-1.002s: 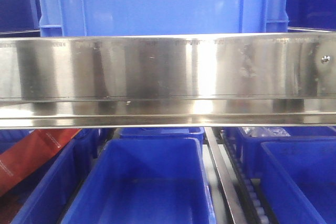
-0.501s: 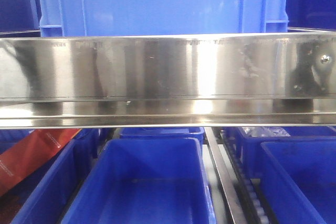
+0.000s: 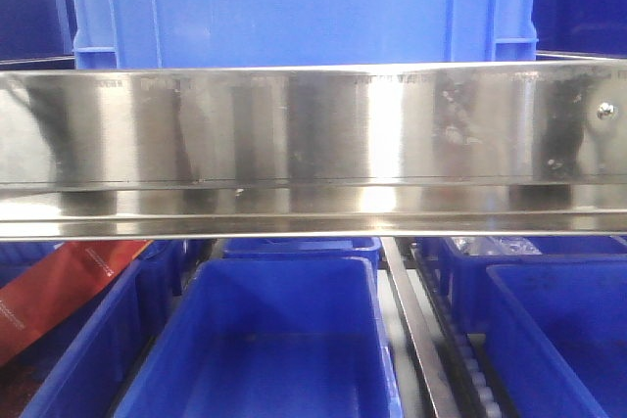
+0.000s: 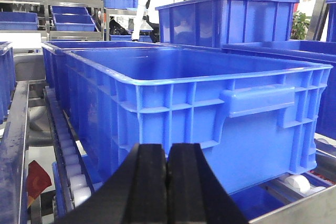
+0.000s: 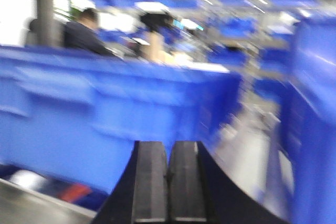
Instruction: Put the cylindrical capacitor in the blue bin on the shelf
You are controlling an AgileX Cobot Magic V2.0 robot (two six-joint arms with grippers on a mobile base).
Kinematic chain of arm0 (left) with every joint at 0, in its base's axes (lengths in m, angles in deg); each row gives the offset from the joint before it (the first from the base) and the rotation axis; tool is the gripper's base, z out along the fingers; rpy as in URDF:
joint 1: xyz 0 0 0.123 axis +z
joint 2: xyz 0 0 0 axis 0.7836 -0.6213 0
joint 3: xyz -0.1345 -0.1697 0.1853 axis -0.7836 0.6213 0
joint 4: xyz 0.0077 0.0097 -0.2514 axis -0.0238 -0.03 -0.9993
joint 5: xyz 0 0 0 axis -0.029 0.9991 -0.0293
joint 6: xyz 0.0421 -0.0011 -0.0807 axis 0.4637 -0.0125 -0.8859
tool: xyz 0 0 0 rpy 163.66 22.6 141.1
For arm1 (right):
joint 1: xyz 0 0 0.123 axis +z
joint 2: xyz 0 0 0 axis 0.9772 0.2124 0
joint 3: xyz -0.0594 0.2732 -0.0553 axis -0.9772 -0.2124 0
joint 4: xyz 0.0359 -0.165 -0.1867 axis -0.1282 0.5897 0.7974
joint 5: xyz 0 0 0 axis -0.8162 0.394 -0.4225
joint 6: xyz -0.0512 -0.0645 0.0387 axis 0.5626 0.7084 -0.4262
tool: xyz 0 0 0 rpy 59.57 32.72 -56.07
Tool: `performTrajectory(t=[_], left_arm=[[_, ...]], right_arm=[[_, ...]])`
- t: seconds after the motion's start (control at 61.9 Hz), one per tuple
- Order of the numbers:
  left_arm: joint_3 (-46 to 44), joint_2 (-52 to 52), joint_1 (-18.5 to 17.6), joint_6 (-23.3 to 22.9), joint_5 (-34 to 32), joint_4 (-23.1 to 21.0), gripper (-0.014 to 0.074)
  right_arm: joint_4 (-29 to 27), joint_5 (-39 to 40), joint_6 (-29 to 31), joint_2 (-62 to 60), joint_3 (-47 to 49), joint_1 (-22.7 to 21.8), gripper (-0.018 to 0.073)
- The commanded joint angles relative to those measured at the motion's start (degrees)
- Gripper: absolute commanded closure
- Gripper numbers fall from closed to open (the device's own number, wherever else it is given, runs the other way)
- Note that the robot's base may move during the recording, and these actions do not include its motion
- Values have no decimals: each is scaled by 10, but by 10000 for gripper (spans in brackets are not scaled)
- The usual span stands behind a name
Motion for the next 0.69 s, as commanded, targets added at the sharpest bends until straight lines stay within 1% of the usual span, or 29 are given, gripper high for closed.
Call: performTrajectory(t=[0.0,0.032,0.129,0.226,0.291,0.356,0.485,0.679], left_arm=[[1,2,-4,0,-11,-4,707],[1,2,-4,0,-11,-4,707],[1,2,-4,0,-11,-4,707],[1,2,-4,0,-11,-4,707],[1,2,-4,0,-11,-4,707],[1,2,-4,0,-11,-4,707],[1,2,-4,0,-11,-4,707],[1,2,-4,0,-11,-4,707]], right_arm=[[-11,16,0,-27,-39,-62,727],[-11,19,0,-40,-54,-83,727],[-11,24,0,-76,-95,-123,727],[-11,21,0,-115,-129,-144,727],[-11,20,0,-142,-131,-148,727],[-11,-1,0,-142,-131,-150,727],[-11,2,0,-142,-131,-151,727],[-11,37,0,-142,-131,-150,727]])
